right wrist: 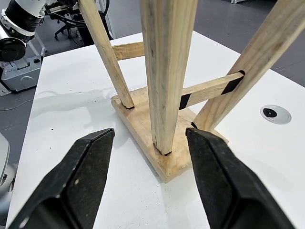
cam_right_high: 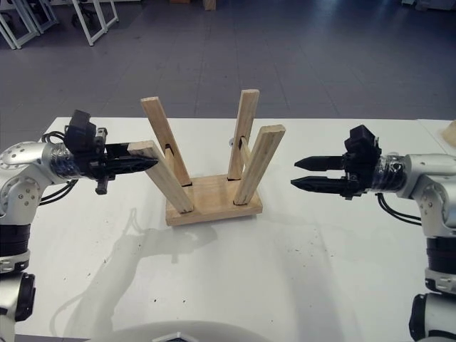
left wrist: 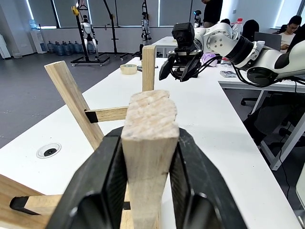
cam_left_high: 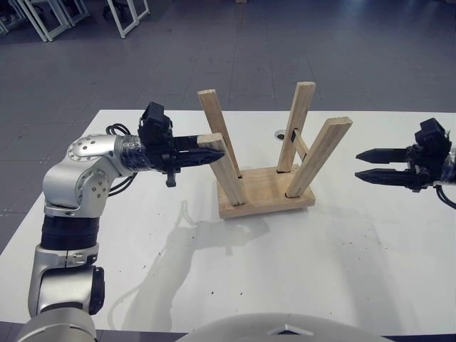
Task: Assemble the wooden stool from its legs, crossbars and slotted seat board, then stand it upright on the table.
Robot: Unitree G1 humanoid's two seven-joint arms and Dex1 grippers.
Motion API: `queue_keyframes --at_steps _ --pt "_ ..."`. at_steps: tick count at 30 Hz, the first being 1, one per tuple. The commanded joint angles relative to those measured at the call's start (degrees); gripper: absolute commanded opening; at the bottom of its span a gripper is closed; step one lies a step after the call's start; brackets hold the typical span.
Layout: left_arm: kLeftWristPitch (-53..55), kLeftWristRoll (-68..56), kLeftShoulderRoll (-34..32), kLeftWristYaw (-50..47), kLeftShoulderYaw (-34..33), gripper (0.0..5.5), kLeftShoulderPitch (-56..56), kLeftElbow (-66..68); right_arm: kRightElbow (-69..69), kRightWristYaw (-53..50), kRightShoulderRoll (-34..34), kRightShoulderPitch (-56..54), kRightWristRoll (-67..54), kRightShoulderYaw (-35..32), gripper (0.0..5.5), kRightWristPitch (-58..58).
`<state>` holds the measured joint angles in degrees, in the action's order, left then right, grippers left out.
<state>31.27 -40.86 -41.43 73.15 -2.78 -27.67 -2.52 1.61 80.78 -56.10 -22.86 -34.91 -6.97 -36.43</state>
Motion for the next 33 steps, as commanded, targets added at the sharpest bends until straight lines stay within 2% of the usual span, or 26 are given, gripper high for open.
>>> queue_keyframes --at_steps 1,6,12,18,19,25,28,31,33 --pt "0.01 -0.1 -0.6 1.64 -0.33 1.07 -2.03 -0.22 2.12 -0.39 1.66 -5.72 1.84 2.59 2.77 1.53" --pt "-0.04 0.22 -0.12 2.34 0.73 1.07 -2.04 -0.74 6.56 -0.92 5.39 -11.93 3.65 5.42 2.77 2.81" --pt "-0.35 0.82 0.66 2.22 1.41 1.07 -2.02 -1.11 4.55 0.57 8.28 -15.09 0.41 6.87 2.77 -2.16" --pt "0.96 0.0 0.3 3.44 1.34 1.07 -2.12 -0.96 2.16 1.11 8.89 -14.17 -3.54 8.85 1.74 -12.26" --pt "2.63 -1.28 -0.32 4.28 0.9 1.07 -1.96 -1.05 0.67 1.3 8.53 -13.5 -5.68 8.39 1.53 -15.46" --pt "18.74 -13.61 -5.16 7.23 -2.71 1.07 -0.02 -3.44 -7.52 -0.81 5.82 -10.58 -23.18 2.19 1.42 -38.78" --pt "27.72 -20.2 -6.35 5.1 -4.91 1.07 -0.33 -3.19 -2.54 -4.85 8.26 -14.72 -30.65 -2.32 1.42 -52.54" --pt "32.95 -22.97 -5.74 2.7 -5.09 1.07 -0.64 -2.54 0.06 -9.76 10.21 -15.69 -34.52 -2.24 1.42 -55.94" --pt "32.04 -20.42 -3.69 0.8 -3.74 1.64 -1.89 0.47 2.13 -13.72 13.48 -15.49 -32.67 -2.12 1.42 -55.99"
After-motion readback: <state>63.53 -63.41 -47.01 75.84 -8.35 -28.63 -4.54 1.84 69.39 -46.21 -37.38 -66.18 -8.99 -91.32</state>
